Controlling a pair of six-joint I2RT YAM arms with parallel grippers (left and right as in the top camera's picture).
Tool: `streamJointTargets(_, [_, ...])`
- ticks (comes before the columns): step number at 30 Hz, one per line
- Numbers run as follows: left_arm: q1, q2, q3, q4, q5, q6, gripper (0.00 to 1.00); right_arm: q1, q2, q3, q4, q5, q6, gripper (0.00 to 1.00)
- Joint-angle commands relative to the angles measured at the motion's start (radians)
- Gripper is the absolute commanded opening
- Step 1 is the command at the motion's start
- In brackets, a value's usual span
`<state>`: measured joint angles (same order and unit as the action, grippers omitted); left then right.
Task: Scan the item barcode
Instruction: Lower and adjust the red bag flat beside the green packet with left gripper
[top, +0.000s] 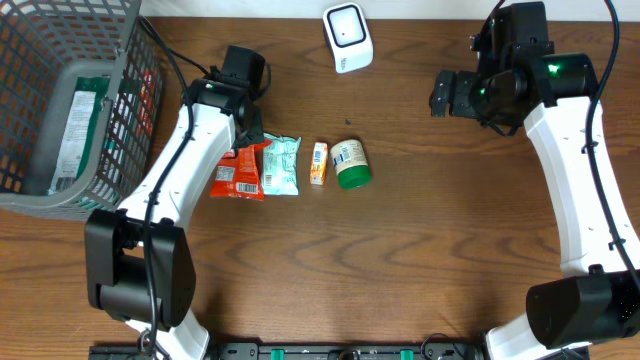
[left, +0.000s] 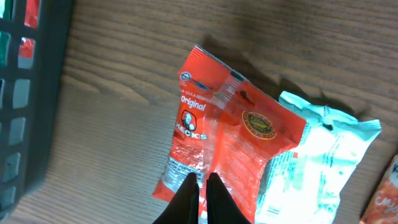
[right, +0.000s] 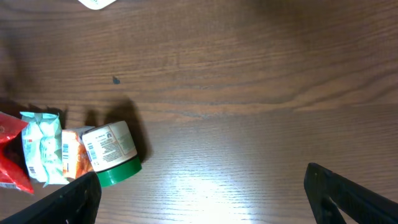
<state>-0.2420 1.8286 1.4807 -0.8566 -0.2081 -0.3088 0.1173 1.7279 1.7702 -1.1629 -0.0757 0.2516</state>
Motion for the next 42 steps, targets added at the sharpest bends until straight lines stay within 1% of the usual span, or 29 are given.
streamJointTargets(1, [0.004,0.033,-0.011,0.012,0.045,-0.053,0.07,0.002,0.004,0.017,-0.001,-0.004,-0.010,0.99])
streamJointTargets(7, [0.004,0.114,-0.072,0.105,0.152,-0.053,0.08,0.002,0.004,0.017,-0.001,-0.004,-0.010,0.99])
streamJointTargets(15, [0.003,0.229,-0.086,0.114,0.148,-0.043,0.08,0.002,0.004,0.017,-0.001,-0.005,-0.010,0.99])
streamJointTargets(20, [0.011,0.201,-0.062,0.108,0.118,0.000,0.07,0.002,0.004,0.017,-0.001,-0.004,-0.010,0.99])
streamJointTargets(26, [0.028,0.059,-0.043,0.100,0.108,0.000,0.09,0.002,0.004,0.017,-0.001,-0.004,-0.010,0.99])
streamJointTargets(29, [0.027,0.025,-0.043,0.105,0.111,-0.003,0.09,0.002,0.004,0.017,-0.001,-0.005,-0.010,0.99])
streamJointTargets(32, [0.027,0.032,-0.056,0.124,0.111,-0.003,0.09,0.002,0.004,0.017,-0.001,-0.004,-0.010,0.99])
streamJointTargets(35, [0.027,0.056,-0.090,0.181,0.113,-0.004,0.09,0.002,0.004,0.017,-0.001,-0.005,-0.010,0.99])
streamJointTargets(39, [0.027,0.095,-0.147,0.280,0.191,-0.003,0.09,0.002,0.004,0.017,-0.001,-0.005,-0.010,0.99])
streamJointTargets(42, [0.027,0.136,-0.171,0.317,0.240,-0.004,0.09,0.002,0.004,0.017,-0.001,-0.004,-0.010,0.99])
